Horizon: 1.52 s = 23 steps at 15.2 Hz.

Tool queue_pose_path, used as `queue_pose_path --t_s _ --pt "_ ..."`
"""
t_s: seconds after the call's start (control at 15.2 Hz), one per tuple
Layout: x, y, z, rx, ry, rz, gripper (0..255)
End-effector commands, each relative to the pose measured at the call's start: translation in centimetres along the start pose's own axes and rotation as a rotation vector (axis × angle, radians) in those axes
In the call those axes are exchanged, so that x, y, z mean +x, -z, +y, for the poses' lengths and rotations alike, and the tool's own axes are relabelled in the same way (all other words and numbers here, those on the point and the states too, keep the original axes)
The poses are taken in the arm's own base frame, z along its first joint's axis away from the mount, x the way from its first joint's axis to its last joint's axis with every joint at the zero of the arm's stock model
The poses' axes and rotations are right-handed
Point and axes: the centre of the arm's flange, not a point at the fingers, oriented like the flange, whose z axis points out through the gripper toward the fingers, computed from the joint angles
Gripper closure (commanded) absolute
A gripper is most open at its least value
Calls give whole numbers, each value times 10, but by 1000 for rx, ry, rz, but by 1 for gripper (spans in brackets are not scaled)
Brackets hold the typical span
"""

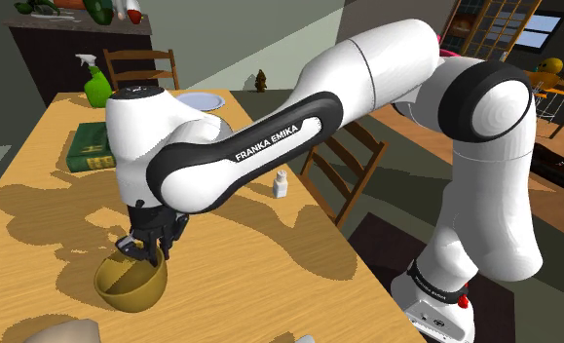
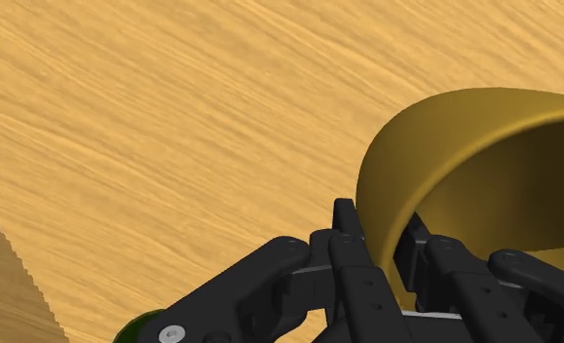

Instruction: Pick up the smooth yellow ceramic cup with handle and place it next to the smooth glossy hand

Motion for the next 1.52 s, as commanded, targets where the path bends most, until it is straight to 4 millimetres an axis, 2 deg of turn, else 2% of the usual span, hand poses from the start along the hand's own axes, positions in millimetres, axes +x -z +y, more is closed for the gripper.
queue_pose_path --t_s 0.0,0.33,0.4,0.73,0.99,1.45 --pt "-1 -2 -1 1 2 -1 255" --pt "-1 -2 -1 1 2 -1 255" --pt "-2 -2 -1 1 2 -1 0" --pt "-1 -2 -1 1 2 -1 0" --pt "-1 48 -1 1 2 -1 0" --pt "-1 48 -1 1 2 -1 0"
